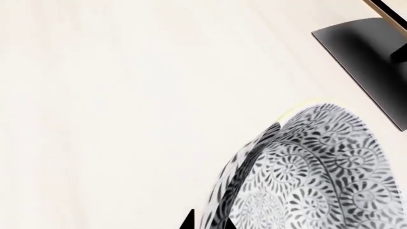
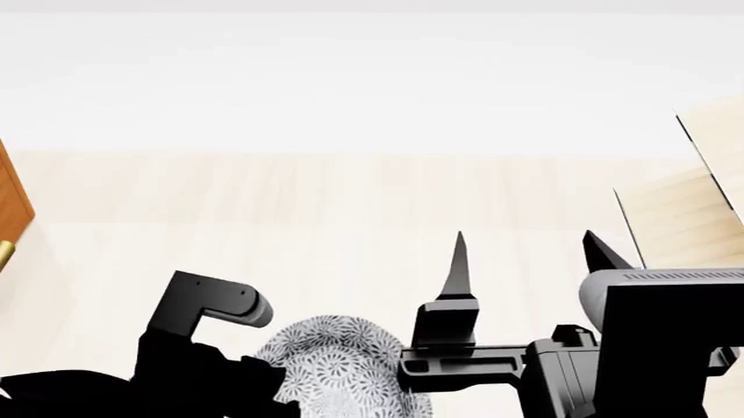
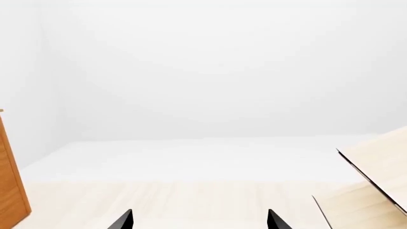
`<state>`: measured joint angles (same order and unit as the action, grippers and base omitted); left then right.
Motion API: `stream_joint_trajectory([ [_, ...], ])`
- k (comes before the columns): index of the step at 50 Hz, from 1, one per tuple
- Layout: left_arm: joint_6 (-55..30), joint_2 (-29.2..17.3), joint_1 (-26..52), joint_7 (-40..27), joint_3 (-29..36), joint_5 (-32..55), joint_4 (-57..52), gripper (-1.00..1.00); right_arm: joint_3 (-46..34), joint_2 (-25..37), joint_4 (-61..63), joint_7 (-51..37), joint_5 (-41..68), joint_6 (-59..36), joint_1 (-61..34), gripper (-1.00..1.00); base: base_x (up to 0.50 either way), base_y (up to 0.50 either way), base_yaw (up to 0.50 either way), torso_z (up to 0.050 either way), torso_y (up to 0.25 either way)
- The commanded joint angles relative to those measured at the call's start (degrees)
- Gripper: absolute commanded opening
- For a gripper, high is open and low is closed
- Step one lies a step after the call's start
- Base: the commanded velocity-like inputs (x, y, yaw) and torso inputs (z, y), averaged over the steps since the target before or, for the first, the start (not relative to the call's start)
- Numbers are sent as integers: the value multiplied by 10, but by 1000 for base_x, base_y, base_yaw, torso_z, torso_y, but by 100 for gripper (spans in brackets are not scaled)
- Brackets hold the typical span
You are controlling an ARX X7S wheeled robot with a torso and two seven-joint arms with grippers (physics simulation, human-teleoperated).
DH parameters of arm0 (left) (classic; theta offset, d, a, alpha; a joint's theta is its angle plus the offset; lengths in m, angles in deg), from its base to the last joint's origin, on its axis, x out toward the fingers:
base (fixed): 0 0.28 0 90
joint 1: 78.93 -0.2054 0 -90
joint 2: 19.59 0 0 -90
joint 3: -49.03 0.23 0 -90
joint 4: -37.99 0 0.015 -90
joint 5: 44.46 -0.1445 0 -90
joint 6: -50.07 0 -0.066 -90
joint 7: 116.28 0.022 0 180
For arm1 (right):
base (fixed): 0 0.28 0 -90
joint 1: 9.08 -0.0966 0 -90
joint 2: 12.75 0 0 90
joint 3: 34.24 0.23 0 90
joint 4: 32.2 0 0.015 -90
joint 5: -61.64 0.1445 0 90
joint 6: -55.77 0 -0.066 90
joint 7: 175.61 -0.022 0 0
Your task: Close the top drawer of the cabinet and put the bowl on top of it.
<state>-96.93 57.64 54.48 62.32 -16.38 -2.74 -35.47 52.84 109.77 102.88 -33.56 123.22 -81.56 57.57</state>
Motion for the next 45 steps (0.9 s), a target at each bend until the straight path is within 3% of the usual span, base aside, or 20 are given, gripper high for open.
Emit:
stream_joint_trajectory([
  [1,-6,-8,14,-18,-15,15,-14,-100,-2,2,3,-4,3,0,-2,100,0,0,0,0,0],
  [24,-65,-46,41,-81,-81,68,-112,-100,-12,0,0,0,1,6,-5,100,0,0,0,0,0],
  [45,-72,-60,71,-102,-105,80,-128,-100,-9,7,9,-13,19,2,-14,100,0,0,0,0,0],
])
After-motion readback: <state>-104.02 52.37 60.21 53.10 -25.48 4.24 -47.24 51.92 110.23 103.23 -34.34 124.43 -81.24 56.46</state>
